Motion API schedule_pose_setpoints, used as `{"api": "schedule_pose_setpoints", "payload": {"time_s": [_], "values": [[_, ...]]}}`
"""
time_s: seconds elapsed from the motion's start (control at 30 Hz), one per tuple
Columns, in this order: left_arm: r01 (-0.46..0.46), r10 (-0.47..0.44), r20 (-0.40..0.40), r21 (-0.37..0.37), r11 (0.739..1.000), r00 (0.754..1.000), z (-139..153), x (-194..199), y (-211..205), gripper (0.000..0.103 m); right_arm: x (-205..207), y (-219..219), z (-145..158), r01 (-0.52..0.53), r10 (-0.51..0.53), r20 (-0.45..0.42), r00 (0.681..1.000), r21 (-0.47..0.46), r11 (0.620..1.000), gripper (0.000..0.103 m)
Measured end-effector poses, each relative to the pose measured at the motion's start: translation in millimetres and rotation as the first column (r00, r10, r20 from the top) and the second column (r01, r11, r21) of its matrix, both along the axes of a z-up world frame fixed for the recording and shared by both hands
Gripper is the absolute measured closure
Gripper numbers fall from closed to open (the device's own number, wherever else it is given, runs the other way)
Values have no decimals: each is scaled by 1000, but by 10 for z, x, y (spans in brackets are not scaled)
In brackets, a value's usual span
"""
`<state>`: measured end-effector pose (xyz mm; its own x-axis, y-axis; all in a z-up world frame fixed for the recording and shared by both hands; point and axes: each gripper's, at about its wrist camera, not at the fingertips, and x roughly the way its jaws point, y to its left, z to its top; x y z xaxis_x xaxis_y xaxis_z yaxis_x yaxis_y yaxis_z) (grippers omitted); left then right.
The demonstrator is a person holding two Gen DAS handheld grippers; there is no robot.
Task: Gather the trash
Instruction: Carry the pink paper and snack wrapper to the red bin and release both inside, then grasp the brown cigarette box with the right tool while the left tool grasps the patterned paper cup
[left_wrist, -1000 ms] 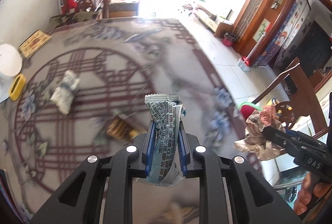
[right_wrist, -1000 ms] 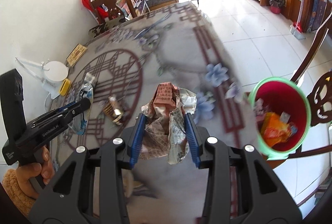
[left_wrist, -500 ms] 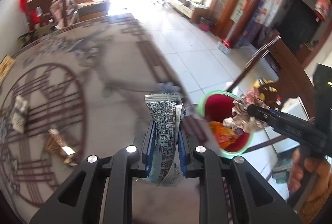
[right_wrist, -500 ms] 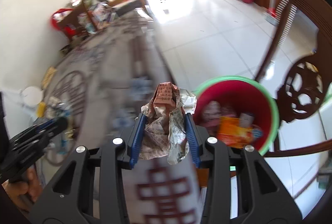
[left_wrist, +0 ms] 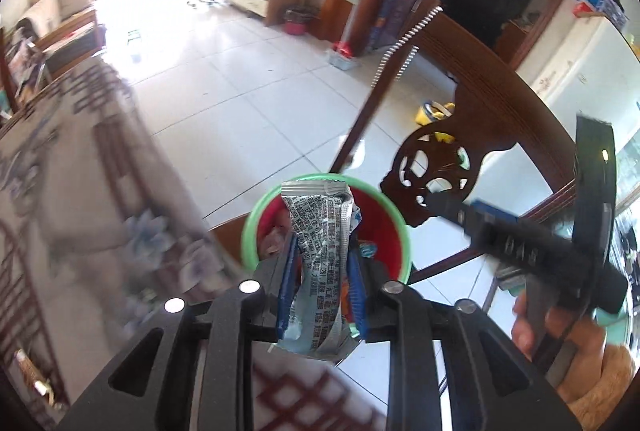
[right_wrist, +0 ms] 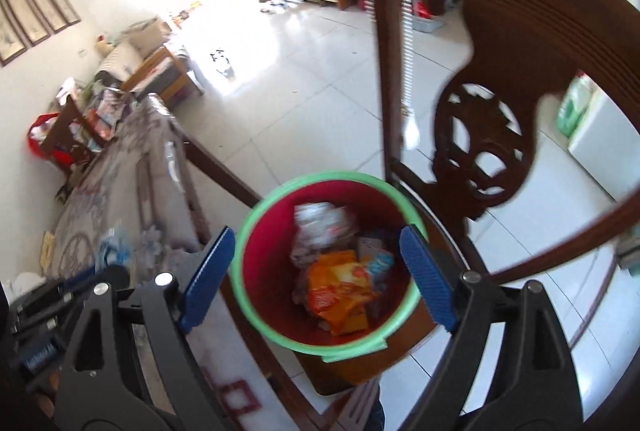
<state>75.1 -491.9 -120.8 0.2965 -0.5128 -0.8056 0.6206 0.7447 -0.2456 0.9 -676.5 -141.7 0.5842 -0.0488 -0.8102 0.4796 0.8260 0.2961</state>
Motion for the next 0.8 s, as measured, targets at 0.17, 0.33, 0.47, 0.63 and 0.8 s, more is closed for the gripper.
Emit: {"api": "schedule_pose_setpoints", "payload": {"time_s": [0.17, 0.33, 0.47, 0.63, 0.8], "values": [[24, -24, 6, -29, 999, 1000, -13, -16, -199, 30, -285, -41, -28, 44, -45, -36, 998, -43, 998, 20], [-20, 20, 25, 0, 1000, 999, -13, -156, 261, 30, -324, 117, -24, 29, -31, -47, 998, -33, 999, 20], [-160, 160, 36, 0, 987, 986, 29, -199, 902, 29, -161, 465, 128, -53, 53, -10, 999, -43, 998, 20], [-386, 386, 50, -1, 922, 921, 64, -317, 1930, 29, 124, 1207, 191, -266, 266, -20, 964, -29, 963, 20], [-656, 656, 7, -23, 755, 755, -83, -536, 3144, 30, 537, 2447, -7, -563, 562, -68, 824, 7, 826, 20]]}}
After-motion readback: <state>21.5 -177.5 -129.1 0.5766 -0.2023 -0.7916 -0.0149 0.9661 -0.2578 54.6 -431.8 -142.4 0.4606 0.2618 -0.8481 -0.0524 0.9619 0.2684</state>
